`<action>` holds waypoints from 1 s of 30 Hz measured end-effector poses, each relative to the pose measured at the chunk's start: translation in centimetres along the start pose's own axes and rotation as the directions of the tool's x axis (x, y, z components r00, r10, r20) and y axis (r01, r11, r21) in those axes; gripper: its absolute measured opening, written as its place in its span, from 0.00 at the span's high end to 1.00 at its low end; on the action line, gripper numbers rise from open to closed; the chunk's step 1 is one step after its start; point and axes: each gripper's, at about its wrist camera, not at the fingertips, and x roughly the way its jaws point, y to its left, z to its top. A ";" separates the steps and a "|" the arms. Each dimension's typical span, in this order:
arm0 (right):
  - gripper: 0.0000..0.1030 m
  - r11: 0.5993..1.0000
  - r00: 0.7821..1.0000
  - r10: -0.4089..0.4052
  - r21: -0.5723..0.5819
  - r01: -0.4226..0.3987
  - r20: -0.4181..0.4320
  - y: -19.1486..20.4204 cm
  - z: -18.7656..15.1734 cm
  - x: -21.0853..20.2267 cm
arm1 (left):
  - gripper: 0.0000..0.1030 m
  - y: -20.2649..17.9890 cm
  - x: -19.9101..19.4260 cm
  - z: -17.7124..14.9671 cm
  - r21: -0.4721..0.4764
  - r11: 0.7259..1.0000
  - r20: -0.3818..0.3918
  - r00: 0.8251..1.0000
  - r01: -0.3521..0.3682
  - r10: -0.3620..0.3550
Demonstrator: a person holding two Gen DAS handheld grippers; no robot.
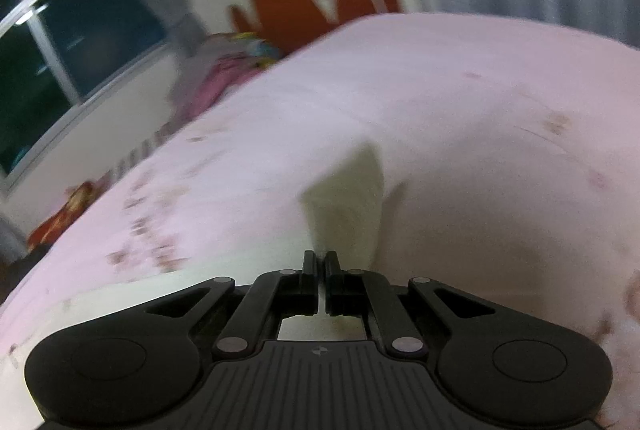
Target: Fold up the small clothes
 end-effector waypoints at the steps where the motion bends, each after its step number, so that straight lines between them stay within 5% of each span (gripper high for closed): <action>1: 0.98 0.999 1.000 0.024 -0.029 -0.024 -0.002 1.8 -0.2 -0.2 | 0.00 0.8 0.3 -0.2 -0.005 1.000 -0.003 1.000 -0.004 0.004; 14: 0.98 0.907 0.970 0.195 -0.351 -0.233 -0.143 25.0 -10.2 0.2 | 0.00 11.1 1.3 -1.6 0.017 0.999 0.030 0.999 -0.036 0.035; 25: 0.98 0.847 0.942 0.231 -0.426 -0.319 -0.245 34.1 -16.9 2.3 | 0.10 19.0 2.8 -0.6 -0.164 0.986 -0.012 0.999 0.038 -0.040; 30: 0.97 0.833 0.914 0.245 -0.413 -0.369 -0.323 36.2 -19.9 3.6 | 0.11 20.0 3.0 0.2 -0.165 0.985 -0.003 0.998 0.058 -0.059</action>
